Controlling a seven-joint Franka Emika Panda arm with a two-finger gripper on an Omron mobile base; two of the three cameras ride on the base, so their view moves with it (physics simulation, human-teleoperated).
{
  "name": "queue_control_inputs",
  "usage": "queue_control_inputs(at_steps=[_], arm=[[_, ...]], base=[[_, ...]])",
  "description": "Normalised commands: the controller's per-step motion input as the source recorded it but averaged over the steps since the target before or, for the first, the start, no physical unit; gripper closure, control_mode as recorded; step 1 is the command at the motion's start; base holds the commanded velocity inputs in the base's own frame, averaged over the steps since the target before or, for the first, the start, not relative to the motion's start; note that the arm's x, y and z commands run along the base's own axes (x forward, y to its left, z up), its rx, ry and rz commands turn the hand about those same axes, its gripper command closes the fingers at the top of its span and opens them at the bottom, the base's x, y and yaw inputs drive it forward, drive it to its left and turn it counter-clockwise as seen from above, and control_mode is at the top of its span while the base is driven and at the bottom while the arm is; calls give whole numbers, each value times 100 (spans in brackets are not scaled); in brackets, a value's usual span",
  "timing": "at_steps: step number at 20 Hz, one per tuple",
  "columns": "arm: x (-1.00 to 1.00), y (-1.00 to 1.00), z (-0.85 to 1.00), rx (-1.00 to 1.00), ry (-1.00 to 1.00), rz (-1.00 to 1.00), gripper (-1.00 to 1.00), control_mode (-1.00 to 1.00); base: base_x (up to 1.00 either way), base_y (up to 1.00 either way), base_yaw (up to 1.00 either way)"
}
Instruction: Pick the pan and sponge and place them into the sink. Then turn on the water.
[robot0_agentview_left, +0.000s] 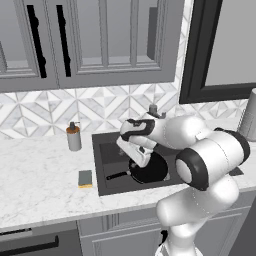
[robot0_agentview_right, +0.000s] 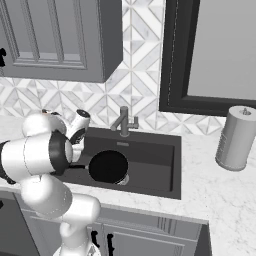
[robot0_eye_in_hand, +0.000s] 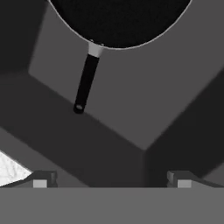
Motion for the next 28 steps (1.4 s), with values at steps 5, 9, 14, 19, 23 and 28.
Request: queue_control_inputs(at_steps=[5,9,14,19,23,28], arm=[[-1,38,3,-18,0,42,-100,-100],[-8,42,10,-14,0,34,-100,-100],[-10,59,0,-13,-10,26,-100,-100],[-7,60,0,-8,-18,22,-100,-100],[0,60,0,-10,-5,17,-100,-100],[0,32,-1,-6,0,7,-100,-100]], base=[[0,0,0],[0,0,0],[0,0,0],[0,0,0],[0,0,0],[0,0,0]])
